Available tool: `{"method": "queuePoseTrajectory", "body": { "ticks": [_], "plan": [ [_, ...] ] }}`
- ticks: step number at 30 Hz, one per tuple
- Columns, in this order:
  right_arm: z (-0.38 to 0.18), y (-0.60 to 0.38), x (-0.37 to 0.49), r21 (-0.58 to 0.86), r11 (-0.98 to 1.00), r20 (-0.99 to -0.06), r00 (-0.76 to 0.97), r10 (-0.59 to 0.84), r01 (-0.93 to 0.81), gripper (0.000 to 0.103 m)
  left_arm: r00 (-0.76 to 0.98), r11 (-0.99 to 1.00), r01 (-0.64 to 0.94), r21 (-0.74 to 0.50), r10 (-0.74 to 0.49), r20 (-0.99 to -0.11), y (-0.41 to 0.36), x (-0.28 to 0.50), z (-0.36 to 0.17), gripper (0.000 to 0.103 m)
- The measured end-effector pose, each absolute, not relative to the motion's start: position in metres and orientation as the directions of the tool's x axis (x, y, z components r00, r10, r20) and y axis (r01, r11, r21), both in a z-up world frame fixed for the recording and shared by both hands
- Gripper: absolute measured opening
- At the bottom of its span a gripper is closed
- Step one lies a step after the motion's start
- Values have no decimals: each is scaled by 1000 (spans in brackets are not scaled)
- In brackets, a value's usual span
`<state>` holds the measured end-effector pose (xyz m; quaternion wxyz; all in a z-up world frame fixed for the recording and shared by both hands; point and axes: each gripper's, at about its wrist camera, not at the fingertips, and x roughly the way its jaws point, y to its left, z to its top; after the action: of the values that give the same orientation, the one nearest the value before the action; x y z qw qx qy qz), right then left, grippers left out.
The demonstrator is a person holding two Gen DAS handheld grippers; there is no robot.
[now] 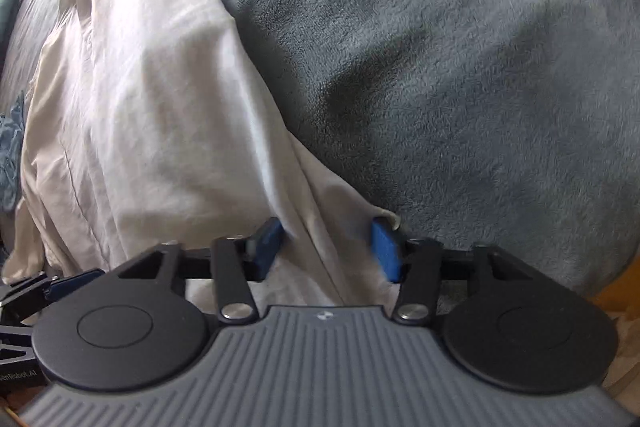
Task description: Fold clothes
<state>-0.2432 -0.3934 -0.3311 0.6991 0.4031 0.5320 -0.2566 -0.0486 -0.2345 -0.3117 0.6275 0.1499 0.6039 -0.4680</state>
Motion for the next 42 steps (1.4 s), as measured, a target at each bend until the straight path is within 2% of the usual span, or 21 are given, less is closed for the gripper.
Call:
{"method": "queuePoseTrajectory", "body": {
  "ticks": [1, 2, 6, 8, 11, 12, 13, 15, 18, 19, 20, 21, 22, 23, 24, 29, 33, 36, 42],
  "plan": [
    [-326, -391, -243, 280, 560, -952, 303, 53, 780, 16, -174, 509, 774, -378, -403, -899, -237, -51, -313, 59],
    [-319, -390, -245, 271, 569, -949, 313, 25, 776, 11, -179, 501, 779, -377, -399, -900, -239, -52, -314, 59],
    [-287, -397, -269, 277, 517, -920, 379, -101, 810, 14, -183, 498, 788, -363, -373, -910, -245, -55, -321, 59],
    [-279, -396, -278, 284, 522, -917, 388, -99, 804, 17, -188, 509, 779, -366, -368, -911, -246, -53, -323, 59],
    [-276, -373, -283, 266, 656, -937, 348, 6, 706, 43, -198, 525, 761, -381, -371, -907, -250, -49, -328, 59],
    [-278, -359, -282, 265, 706, -943, 328, 50, 657, 48, -199, 528, 759, -380, -369, -908, -251, -48, -330, 59],
    [-280, -345, -281, 266, 747, -948, 304, 89, 609, 49, -199, 531, 758, -380, -366, -909, -252, -48, -332, 59],
    [-289, -318, -278, 282, 798, -953, 254, 167, 533, 61, -199, 534, 757, -377, -360, -911, -254, -47, -335, 59],
    [-311, -294, -269, 253, 826, -966, 182, 185, 503, 62, -195, 533, 763, -365, -349, -917, -258, -47, -337, 59],
    [-319, -288, -267, 236, 832, -971, 160, 179, 503, 62, -193, 533, 766, -360, -344, -919, -259, -47, -337, 59],
    [-326, -281, -264, 218, 837, -975, 137, 172, 502, 56, -190, 533, 769, -354, -338, -922, -259, -47, -337, 59],
    [-326, -281, -265, 209, 834, -977, 142, 158, 511, 37, -187, 532, 772, -348, -334, -924, -259, -48, -337, 59],
    [-326, -281, -267, 200, 830, -979, 149, 143, 520, 25, -184, 531, 775, -344, -332, -925, -260, -49, -337, 59],
    [-322, -284, -270, 206, 819, -977, 156, 144, 536, 7, -182, 529, 777, -341, -330, -926, -261, -49, -337, 59],
    [-315, -289, -275, 212, 805, -975, 172, 139, 554, 4, -181, 527, 780, -339, -328, -927, -261, -50, -338, 59],
    [-256, -321, -292, 181, 777, -967, 253, 30, 602, 3, -176, 520, 789, -326, -317, -932, -262, -55, -338, 59],
    [-210, -375, -280, 168, 759, -927, 363, -96, 629, 3, -177, 523, 787, -327, -316, -932, -263, -58, -336, 59],
    [-184, -424, -253, 170, 761, -864, 466, -191, 626, 3, -178, 525, 785, -328, -315, -932, -263, -60, -334, 59],
    [-135, -525, -157, 117, 822, -669, 656, -350, 557, 3, -178, 552, 764, -334, -318, -931, -260, -63, -334, 59]
  ]
}}
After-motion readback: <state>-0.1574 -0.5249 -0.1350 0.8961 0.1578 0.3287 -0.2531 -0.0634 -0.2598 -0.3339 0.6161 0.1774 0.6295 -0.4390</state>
